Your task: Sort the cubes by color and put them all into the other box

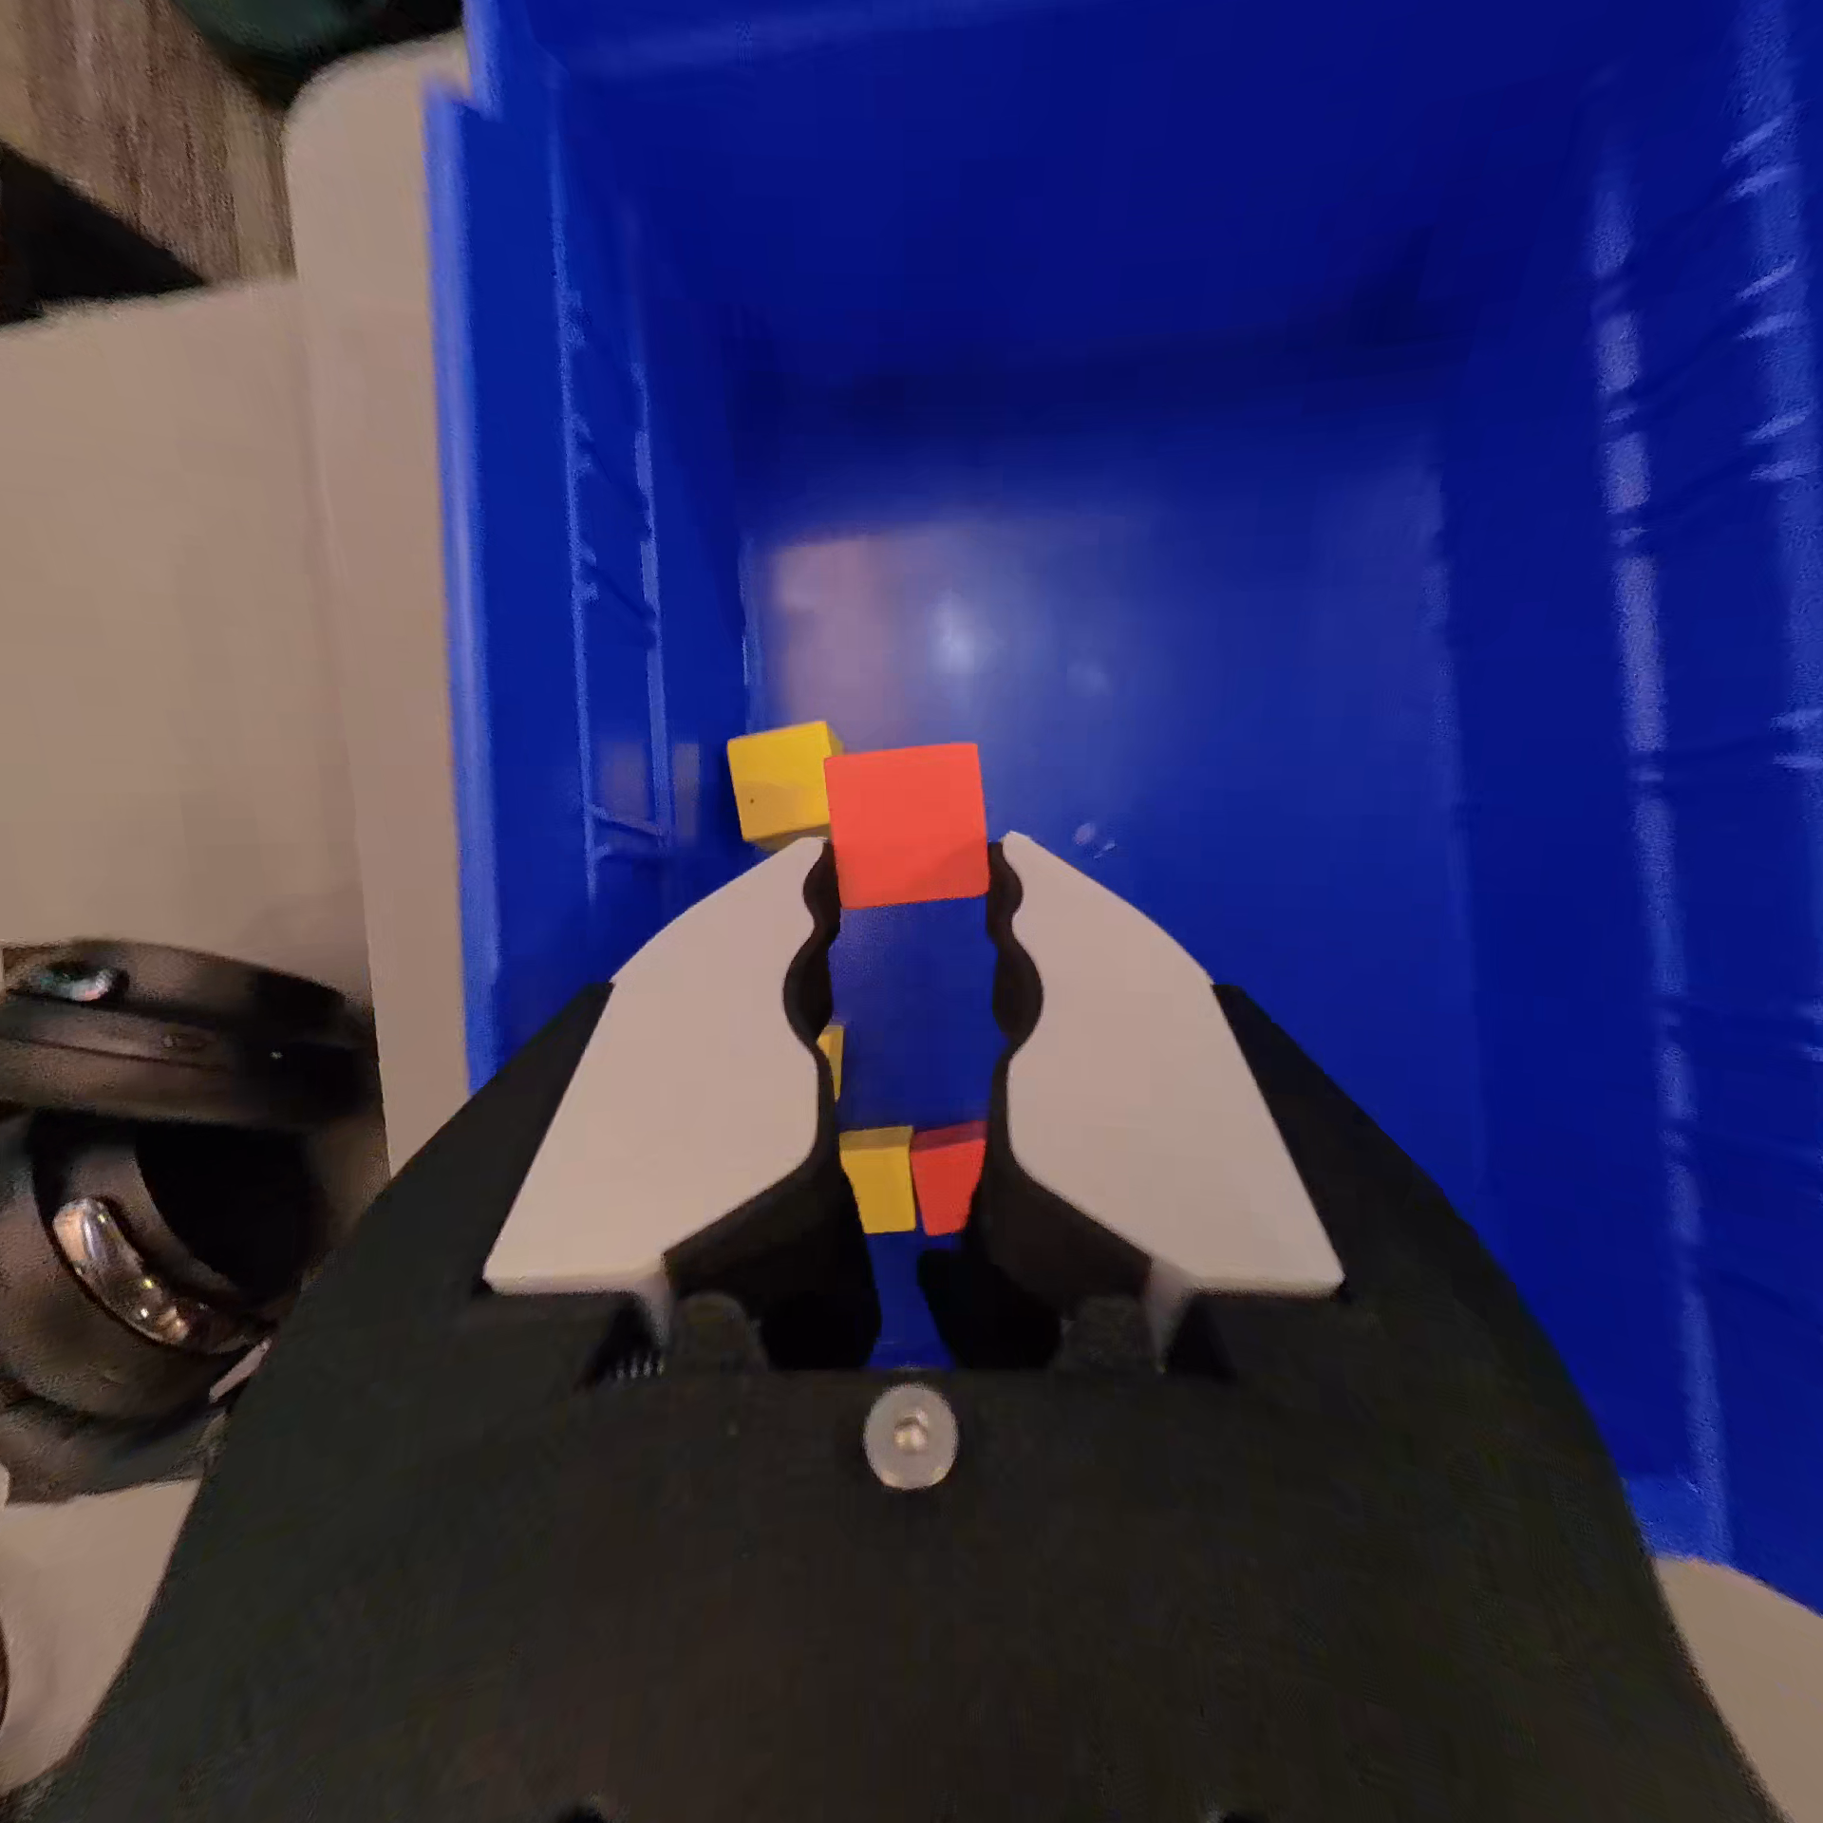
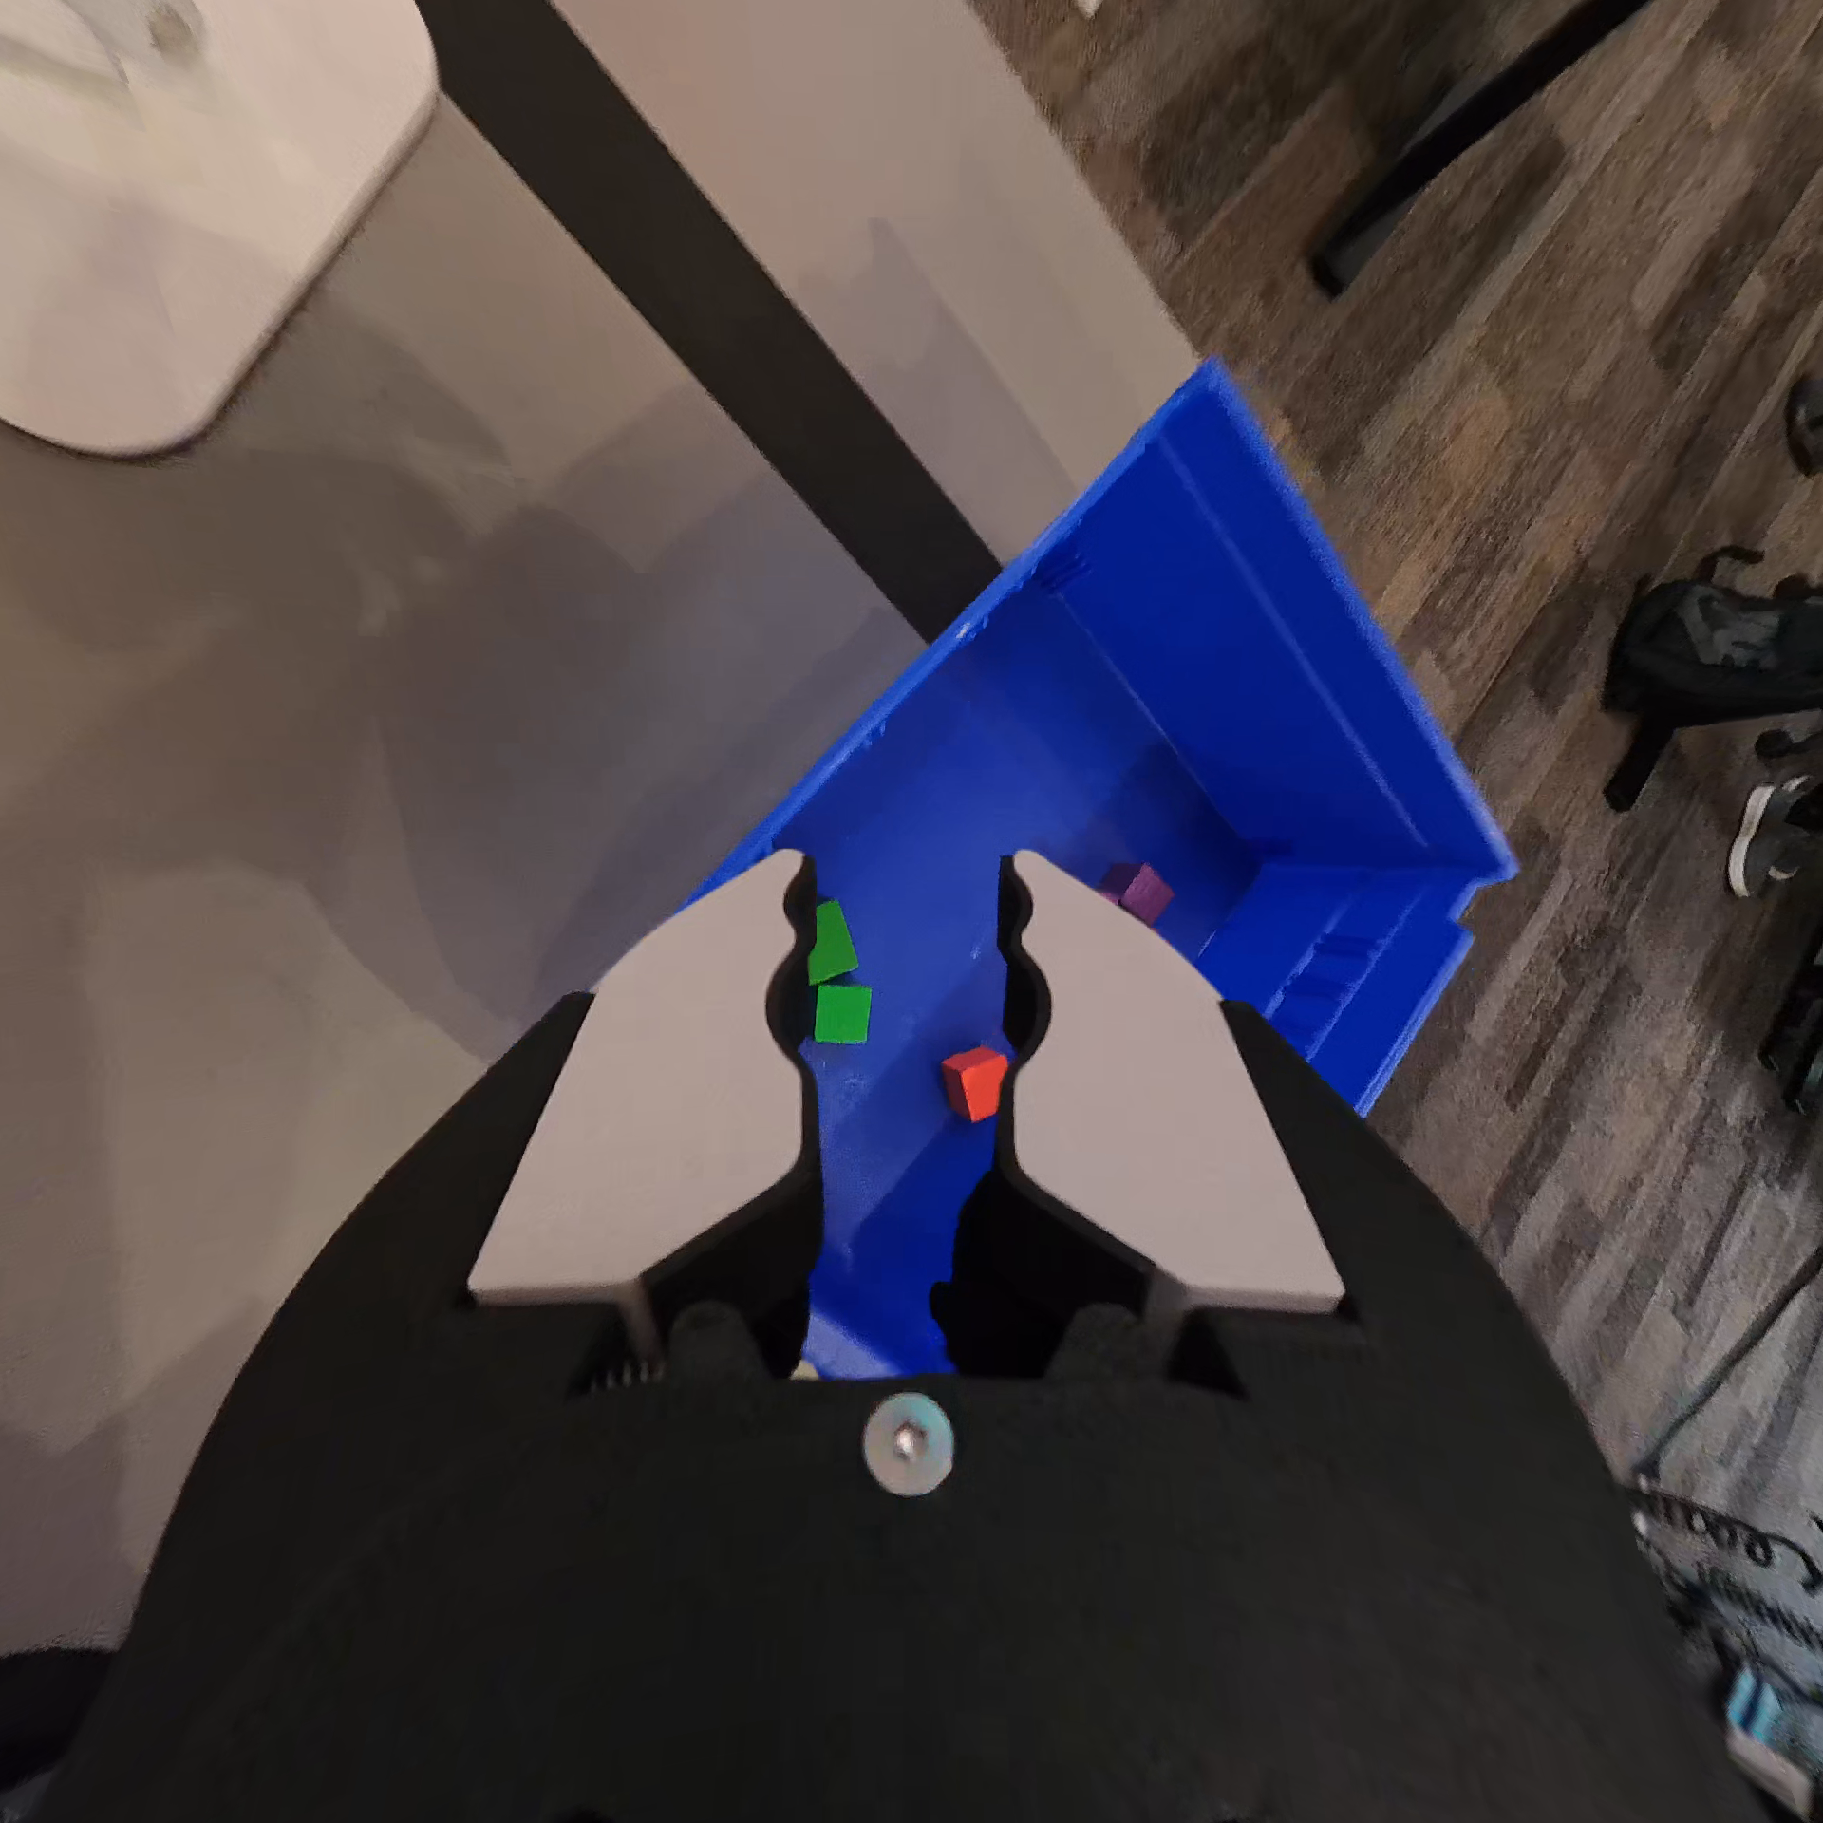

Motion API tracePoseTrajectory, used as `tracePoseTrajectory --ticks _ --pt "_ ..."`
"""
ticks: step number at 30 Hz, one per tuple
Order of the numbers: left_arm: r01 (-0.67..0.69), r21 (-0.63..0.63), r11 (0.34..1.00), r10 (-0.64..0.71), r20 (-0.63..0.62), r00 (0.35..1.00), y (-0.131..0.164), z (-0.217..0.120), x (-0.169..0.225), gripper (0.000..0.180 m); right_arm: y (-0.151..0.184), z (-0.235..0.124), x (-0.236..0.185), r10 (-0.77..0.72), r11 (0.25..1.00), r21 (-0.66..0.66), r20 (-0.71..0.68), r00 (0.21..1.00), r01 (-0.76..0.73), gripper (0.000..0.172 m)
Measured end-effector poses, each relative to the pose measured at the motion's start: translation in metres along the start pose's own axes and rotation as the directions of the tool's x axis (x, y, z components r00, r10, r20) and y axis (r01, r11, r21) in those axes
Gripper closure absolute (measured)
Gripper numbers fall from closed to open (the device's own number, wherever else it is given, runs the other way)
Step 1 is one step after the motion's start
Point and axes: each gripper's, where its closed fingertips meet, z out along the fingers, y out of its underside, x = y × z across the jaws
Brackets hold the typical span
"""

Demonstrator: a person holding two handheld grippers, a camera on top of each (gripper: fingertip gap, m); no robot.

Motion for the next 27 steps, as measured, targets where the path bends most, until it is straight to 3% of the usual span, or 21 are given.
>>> tracePoseTrajectory --ticks 3,6,9,11,14,16,18,21,24,27 --pt "0.01 0.157 0.987 0.007 -0.102 0.995 -0.029 -0.038 0.018 0.152 -0.022 -0.026 0.002 0.0 0.989 0.145 -0.017 1.0 0.002 0.143" --pt "0.026 0.339 0.941 0.065 -0.254 0.965 -0.063 -0.092 0.054 0.152 -0.047 -0.062 -0.004 -0.058 0.948 0.309 -0.048 0.997 0.07 0.137" --pt "0.04 0.499 0.866 0.181 -0.385 0.905 -0.088 -0.153 0.102 0.152 -0.082 -0.105 -0.019 -0.129 0.85 0.495 -0.134 0.983 0.179 0.131" --pt "0.056 0.586 0.808 0.279 -0.465 0.84 -0.098 -0.193 0.139 0.152 -0.108 -0.133 -0.042 -0.203 0.73 0.621 -0.203 0.958 0.286 0.13" --pt "0.095 0.669 0.737 0.426 -0.569 0.704 -0.105 -0.242 0.205 0.152 -0.142 -0.164 -0.083 -0.251 0.553 0.749 -0.269 0.93 0.365 0.127" --pt "0.14 0.705 0.696 0.523 -0.63 0.574 -0.104 -0.268 0.258 0.152 -0.161 -0.172 -0.113 -0.272 0.461 0.796 -0.293 0.916 0.392 0.125" --pt "0.171 0.698 0.696 0.575 -0.683 0.45 -0.098 -0.281 0.312 0.152 -0.176 -0.175 -0.147 -0.306 0.351 0.829 -0.337 0.89 0.435 0.126" --pt "0.189 0.659 0.728 0.608 -0.748 0.267 -0.079 -0.285 0.382 0.152 -0.19 -0.168 -0.182 -0.318 0.287 0.836 -0.378 0.869 0.468 0.122" --pt "0.236 0.585 0.776 0.58 -0.808 0.097 -0.064 -0.288 0.422 0.152 -0.195 -0.168 -0.204 -0.321 0.22 0.844 -0.411 0.853 0.49 0.122" --pt "0.224 0.539 0.812 0.55 -0.835 0.015 -0.052 -0.285 0.444 0.152 -0.196 -0.168 -0.215 -0.324 0.173 0.84 -0.445 0.835 0.515 0.122"
